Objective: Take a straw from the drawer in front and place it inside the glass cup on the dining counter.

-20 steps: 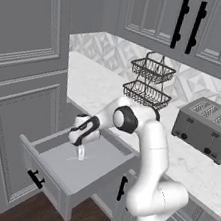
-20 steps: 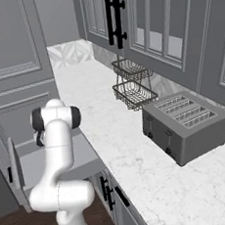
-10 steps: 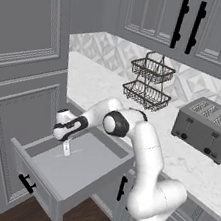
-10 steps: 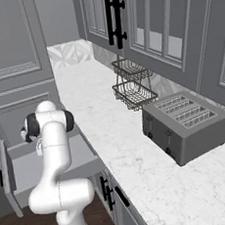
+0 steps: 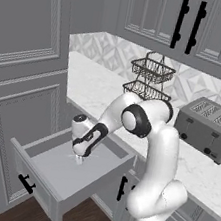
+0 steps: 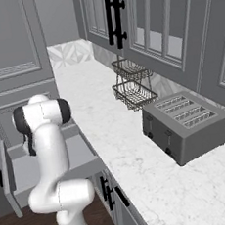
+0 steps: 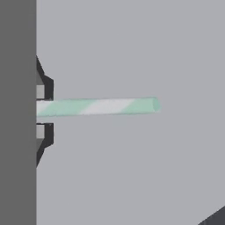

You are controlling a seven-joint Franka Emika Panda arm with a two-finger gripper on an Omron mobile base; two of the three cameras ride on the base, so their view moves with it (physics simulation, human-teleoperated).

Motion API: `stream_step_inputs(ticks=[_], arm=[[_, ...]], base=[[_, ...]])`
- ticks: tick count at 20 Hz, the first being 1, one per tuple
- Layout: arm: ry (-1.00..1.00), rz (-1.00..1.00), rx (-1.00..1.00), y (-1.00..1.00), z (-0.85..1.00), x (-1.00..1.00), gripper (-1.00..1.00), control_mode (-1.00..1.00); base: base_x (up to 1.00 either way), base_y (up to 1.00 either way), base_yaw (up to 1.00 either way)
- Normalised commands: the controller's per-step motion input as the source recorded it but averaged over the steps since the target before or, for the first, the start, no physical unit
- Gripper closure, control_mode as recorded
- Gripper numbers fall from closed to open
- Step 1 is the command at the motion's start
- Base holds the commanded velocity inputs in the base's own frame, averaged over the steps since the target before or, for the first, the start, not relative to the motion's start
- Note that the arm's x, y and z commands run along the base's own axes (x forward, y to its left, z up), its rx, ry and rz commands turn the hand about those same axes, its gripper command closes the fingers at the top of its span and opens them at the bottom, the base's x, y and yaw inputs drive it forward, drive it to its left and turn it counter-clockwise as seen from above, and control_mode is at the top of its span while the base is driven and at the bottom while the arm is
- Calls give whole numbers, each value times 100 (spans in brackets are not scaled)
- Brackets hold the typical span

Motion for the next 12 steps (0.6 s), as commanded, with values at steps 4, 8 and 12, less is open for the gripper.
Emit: stream_step_inputs(ticks=[4, 8, 12], arm=[[-35, 2, 4, -23, 100, -21, 100, -100], [-28, -25, 19, -21, 100, -13, 100, -100], [-20, -43, 28, -27, 100, -53, 100, -100]], base=[[0, 0, 0], [0, 0, 0], [0, 0, 0]])
